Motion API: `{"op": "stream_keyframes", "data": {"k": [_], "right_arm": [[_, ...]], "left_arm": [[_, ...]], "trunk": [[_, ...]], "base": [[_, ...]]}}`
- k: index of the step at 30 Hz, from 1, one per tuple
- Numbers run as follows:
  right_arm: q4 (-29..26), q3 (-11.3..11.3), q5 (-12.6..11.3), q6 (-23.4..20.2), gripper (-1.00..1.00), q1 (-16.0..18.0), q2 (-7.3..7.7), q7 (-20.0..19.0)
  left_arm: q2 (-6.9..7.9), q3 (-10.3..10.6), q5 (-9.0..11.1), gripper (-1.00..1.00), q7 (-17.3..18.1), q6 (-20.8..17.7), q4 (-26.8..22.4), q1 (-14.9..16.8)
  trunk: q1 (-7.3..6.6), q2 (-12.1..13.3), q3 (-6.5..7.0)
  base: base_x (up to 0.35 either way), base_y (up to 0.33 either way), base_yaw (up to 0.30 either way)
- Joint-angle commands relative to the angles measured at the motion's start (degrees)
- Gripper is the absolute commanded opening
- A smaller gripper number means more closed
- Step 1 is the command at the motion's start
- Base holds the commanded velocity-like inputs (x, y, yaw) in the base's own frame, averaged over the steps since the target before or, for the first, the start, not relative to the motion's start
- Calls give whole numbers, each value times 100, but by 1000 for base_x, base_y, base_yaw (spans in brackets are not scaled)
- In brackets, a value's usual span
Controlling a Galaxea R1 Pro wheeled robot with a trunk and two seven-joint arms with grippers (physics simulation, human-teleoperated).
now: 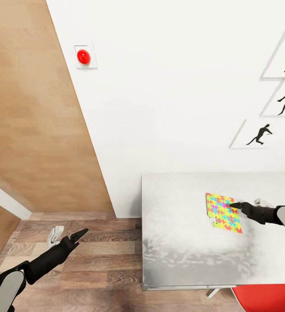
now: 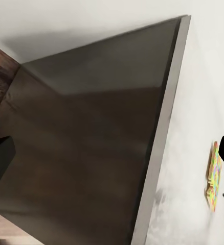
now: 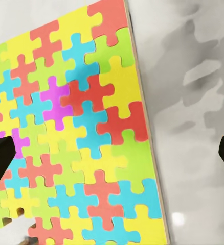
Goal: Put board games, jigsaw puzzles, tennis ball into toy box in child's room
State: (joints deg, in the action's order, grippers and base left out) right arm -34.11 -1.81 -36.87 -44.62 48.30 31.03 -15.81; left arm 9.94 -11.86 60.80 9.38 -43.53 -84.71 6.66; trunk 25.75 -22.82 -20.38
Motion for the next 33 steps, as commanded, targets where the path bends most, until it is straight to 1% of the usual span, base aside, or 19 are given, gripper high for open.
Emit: {"op": "stream_keyframes", "data": {"k": [1, 12, 19, 25, 33], "right_arm": [[1, -18, 26, -30, 100, 4, -24, -21], [25, -10, 30, -29, 100, 4, -144, 14], [100, -6, 29, -29, 100, 6, -227, 164], [131, -6, 25, -32, 100, 9, -274, 296], [156, -14, 14, -36, 100, 12, -303, 361]], "left_arm": [[-1, -9, -6, 100, 21, -33, -1, 4], [-1, -9, -6, 100, 20, -33, -1, 5], [-1, -9, -6, 100, 20, -33, -1, 5], [-1, -9, -6, 100, 19, -33, -1, 8], [-1, -9, -6, 100, 16, -33, -1, 10]], "trunk": [[3, -10, -9], [3, -10, -9], [3, -10, -9], [3, -10, -9], [3, -10, -9]], "base": [[0, 0, 0], [0, 0, 0], [0, 0, 0], [0, 0, 0], [0, 0, 34]]}}
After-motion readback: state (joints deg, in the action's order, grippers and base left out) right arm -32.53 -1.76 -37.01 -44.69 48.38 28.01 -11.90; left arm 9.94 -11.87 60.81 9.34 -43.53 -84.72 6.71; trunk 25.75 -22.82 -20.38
